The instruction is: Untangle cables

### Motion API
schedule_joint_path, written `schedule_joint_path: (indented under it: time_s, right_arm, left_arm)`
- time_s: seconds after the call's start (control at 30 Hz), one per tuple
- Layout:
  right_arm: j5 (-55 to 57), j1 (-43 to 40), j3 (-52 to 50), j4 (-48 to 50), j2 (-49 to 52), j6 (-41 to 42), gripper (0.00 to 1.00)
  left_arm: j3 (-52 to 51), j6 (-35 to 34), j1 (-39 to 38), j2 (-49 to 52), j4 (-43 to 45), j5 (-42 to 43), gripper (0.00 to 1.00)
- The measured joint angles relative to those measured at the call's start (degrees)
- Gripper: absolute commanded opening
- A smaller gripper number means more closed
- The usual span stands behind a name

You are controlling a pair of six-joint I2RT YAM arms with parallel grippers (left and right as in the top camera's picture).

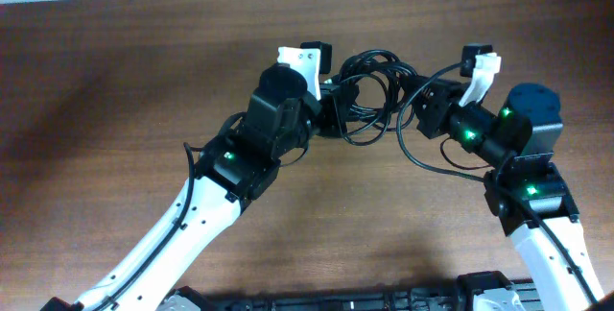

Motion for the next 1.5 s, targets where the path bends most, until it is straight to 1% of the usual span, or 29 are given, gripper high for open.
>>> schedule_joint_path:
  time_s: [0.03, 0.13, 0.2, 0.37, 0.4, 0.47, 0.57, 0.63, 0.7, 0.87, 0.93, 1.0, 1.03, 1.13, 1.23, 1.5]
  right_arm:
    - [1.95, -0.48, 0.0, -0.31, 0.0, -0.02, 0.52]
    - [3.61, -1.14, 0.0, 1.86, 0.0, -4.44, 0.61]
    - [2.97, -1.14, 0.0, 4.04, 0.0, -8.46, 0.61]
    - [-6.23, -1.14, 0.0, 7.06, 0.0, -18.69, 0.6]
    - [-6.95, -1.14, 0.0, 7.06, 0.0, -19.23, 0.57]
    - [-9.22, -1.14, 0.0, 7.06, 0.0, -20.92, 0.47]
    - [-11.13, -1.14, 0.0, 7.13, 0.0, -22.73, 0.4]
    - [-11.54, -1.14, 0.0, 7.3, 0.0, -23.23, 0.31]
    - [-11.89, -1.14, 0.0, 7.28, 0.0, -23.65, 0.27]
    - [-12.15, -1.14, 0.0, 7.28, 0.0, -23.71, 0.28]
    - [-12.26, -1.14, 0.0, 7.28, 0.0, -23.71, 0.31]
    - [-12.39, -1.14, 0.0, 7.28, 0.0, -23.78, 0.33]
    - [-12.35, -1.14, 0.0, 7.26, 0.0, -23.71, 0.27]
    - [-11.41, -1.14, 0.0, 6.95, 0.0, -23.8, 0.18]
    - [-10.95, -1.14, 0.0, 6.49, 0.0, -23.67, 0.04]
    - [-10.19, -1.18, 0.0, 6.19, 0.33, -23.37, 0.04]
  left_arm:
    - [0.0, 0.26, 0.42, 0.0, -0.17, -1.22, 0.0]
    - [0.0, 5.81, 1.42, 0.0, -0.13, -3.52, 0.0]
    - [0.0, 10.08, 1.4, 0.0, -0.2, -3.93, 0.0]
    - [0.0, 12.31, 1.4, 0.0, 0.13, -3.13, 0.0]
    - [0.0, 12.33, 1.4, 0.0, 0.55, -2.64, 0.0]
    - [0.0, 12.33, 1.4, 0.0, 1.16, -1.57, 0.0]
    - [0.0, 12.48, 1.4, 0.0, 2.34, 0.44, 0.0]
    - [0.0, 12.5, 1.4, 0.0, 2.43, 1.38, 0.0]
    - [0.0, 12.5, 1.29, 0.0, 2.47, 2.05, 0.0]
    - [0.0, 12.5, 0.57, 0.0, 3.06, 2.49, 0.0]
    - [0.0, 12.5, 0.37, 0.0, 3.72, 2.49, 0.0]
    - [0.0, 12.5, 0.26, 0.0, 3.8, 2.49, 0.0]
    - [0.0, 12.5, 0.24, 0.0, 3.85, 2.49, 0.0]
    - [0.0, 12.5, 0.2, 0.0, 3.98, 2.99, 0.0]
    - [0.0, 12.5, 0.15, 0.0, 4.37, 3.69, 0.0]
    - [0.0, 12.52, 0.15, 0.0, 4.59, 4.33, 0.0]
